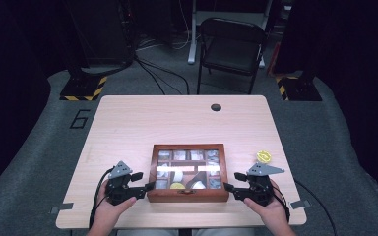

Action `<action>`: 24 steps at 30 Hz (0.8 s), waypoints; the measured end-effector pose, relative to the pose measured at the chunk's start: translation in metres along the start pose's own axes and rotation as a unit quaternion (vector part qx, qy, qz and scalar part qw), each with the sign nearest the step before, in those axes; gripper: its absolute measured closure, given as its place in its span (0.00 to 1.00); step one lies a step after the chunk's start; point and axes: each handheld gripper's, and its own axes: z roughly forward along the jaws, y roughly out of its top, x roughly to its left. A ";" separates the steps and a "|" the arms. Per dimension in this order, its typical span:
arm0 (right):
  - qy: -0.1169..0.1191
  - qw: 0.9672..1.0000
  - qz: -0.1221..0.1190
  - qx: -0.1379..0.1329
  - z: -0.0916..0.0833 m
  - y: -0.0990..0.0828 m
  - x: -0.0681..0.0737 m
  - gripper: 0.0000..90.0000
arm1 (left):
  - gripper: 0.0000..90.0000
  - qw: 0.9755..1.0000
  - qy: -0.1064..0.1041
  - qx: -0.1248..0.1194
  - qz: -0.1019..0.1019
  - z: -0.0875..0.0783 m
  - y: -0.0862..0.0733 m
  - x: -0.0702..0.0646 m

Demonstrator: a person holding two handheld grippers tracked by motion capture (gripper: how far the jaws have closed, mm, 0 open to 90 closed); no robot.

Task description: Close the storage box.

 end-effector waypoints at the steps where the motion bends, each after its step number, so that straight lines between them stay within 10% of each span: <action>1: -0.001 1.000 0.001 -0.004 0.001 0.003 -0.002 0.43 | 0.40 1.000 0.003 -0.004 -0.001 0.001 0.003 0.002; 24: -0.045 0.998 0.039 -0.038 0.014 0.023 -0.047 0.42 | 0.40 0.998 0.033 -0.029 -0.040 0.014 0.019 0.050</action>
